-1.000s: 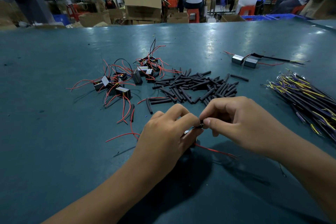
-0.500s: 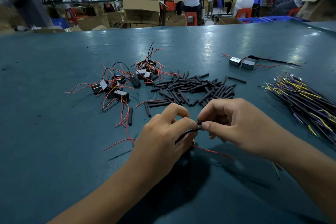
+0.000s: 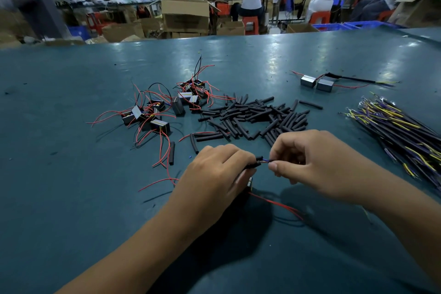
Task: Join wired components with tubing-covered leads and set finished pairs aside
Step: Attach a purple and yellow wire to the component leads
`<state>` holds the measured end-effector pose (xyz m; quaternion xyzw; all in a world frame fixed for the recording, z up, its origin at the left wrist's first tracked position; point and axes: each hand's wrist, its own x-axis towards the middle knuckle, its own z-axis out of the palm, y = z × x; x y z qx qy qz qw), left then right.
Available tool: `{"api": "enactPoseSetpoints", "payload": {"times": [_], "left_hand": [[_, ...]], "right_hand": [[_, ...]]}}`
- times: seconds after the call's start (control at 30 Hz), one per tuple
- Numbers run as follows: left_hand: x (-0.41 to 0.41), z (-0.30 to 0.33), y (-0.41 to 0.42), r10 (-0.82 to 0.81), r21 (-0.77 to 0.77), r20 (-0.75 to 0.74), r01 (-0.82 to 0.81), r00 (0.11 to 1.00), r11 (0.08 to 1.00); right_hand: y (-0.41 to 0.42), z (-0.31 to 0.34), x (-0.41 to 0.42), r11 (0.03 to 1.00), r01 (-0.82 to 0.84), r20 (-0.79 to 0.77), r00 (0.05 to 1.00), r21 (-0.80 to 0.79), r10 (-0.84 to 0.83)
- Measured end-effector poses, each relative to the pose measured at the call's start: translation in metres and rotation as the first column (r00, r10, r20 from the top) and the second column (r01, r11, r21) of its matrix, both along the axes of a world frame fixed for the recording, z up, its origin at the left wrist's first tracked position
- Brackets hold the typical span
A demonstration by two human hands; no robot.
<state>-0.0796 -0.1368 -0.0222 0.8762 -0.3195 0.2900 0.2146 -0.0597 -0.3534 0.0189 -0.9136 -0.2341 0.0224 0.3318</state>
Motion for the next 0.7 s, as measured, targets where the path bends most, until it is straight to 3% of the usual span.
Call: {"api": "enactPoseSetpoints", "payload": {"times": [0.2, 0.53, 0.7], "left_hand": [[-0.0005, 0.0006, 0.0025, -0.024, 0.054, 0.030, 0.023, 0.999, 0.998], [0.0037, -0.0041, 0.0021, -0.060, 0.062, 0.054, 0.056, 0.997, 0.996], [0.0074, -0.0013, 0.0014, -0.027, -0.036, -0.002, 0.027, 1.000, 0.999]], "right_hand": [[0.0012, 0.0000, -0.0014, 1.000, -0.003, 0.099, 0.995, -0.030, 0.006], [0.0038, -0.0047, -0.0014, 0.999, -0.027, 0.105, 0.994, -0.029, 0.030], [0.0031, -0.0029, 0.0000, 0.998, -0.054, 0.108, 0.993, -0.021, 0.056]]}}
